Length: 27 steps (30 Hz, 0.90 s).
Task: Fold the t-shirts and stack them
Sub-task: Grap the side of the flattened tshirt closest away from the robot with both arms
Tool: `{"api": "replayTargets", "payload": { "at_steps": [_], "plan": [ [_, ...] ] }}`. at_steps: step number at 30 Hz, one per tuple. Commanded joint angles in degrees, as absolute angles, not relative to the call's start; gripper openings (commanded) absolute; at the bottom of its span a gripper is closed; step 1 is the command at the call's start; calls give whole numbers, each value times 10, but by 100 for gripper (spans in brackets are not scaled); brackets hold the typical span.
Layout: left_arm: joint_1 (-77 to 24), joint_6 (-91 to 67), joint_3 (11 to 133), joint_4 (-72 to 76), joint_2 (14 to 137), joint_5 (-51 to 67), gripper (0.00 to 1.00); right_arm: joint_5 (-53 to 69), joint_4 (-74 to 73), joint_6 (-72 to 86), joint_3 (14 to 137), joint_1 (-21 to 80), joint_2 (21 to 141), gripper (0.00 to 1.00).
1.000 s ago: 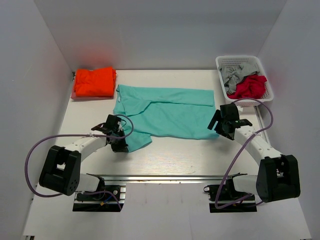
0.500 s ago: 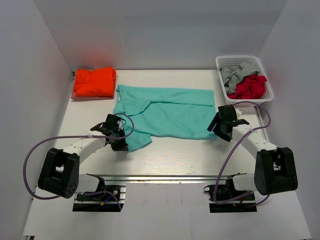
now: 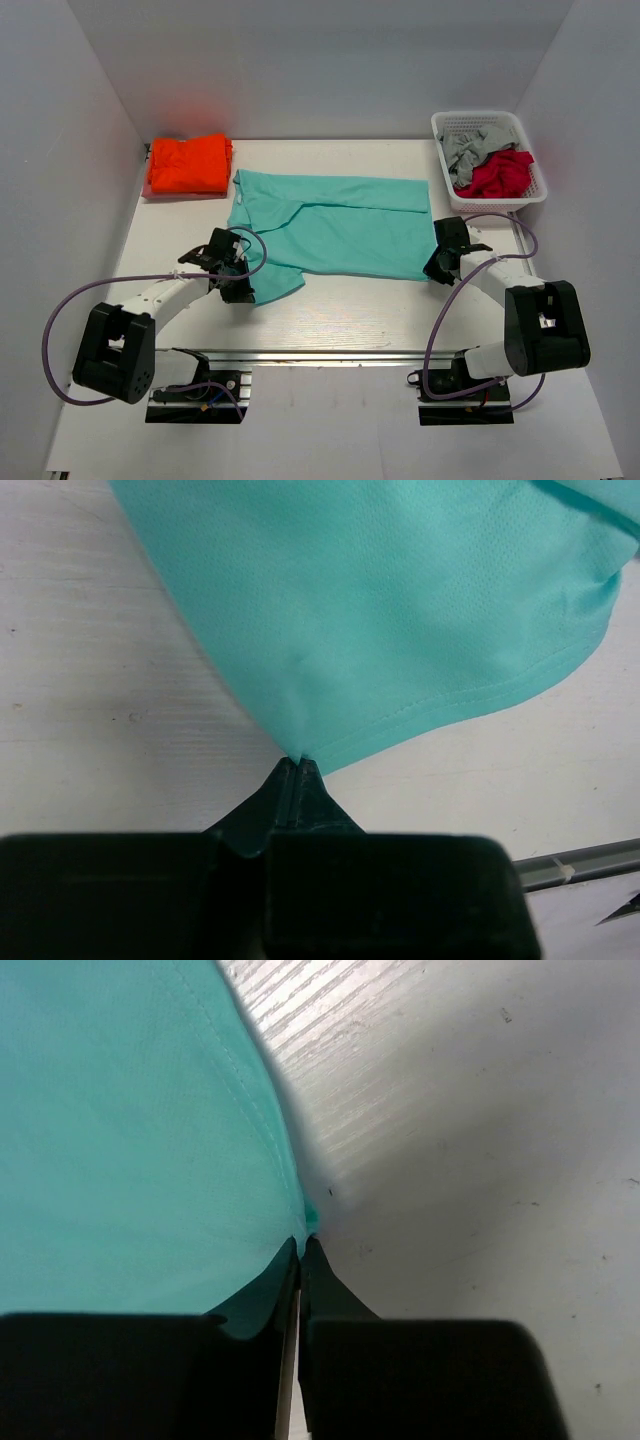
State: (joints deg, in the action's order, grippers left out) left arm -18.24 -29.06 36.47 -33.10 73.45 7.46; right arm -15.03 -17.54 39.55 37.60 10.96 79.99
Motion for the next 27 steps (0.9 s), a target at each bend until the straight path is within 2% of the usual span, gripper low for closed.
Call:
{"api": "replayTargets", "payload": {
  "at_steps": [1, 8, 14, 20, 27],
  "plan": [
    [-185, -295, 371, -338, 702, 76, 0, -150, -170, 406, 358, 108, 818, 0],
    [-185, -306, 372, -381, 652, 101, 0, -113, -197, 389, 345, 112, 776, 0],
    [-185, -301, 406, -347, 628, 138, 0, -94, -203, 356, 360, 111, 727, 0],
    [-173, -287, 482, -255, 686, 155, 0, -71, -189, 330, 431, 112, 786, 0],
    [-167, -287, 612, -222, 817, 93, 0, -98, -207, 323, 524, 110, 838, 0]
  ]
}}
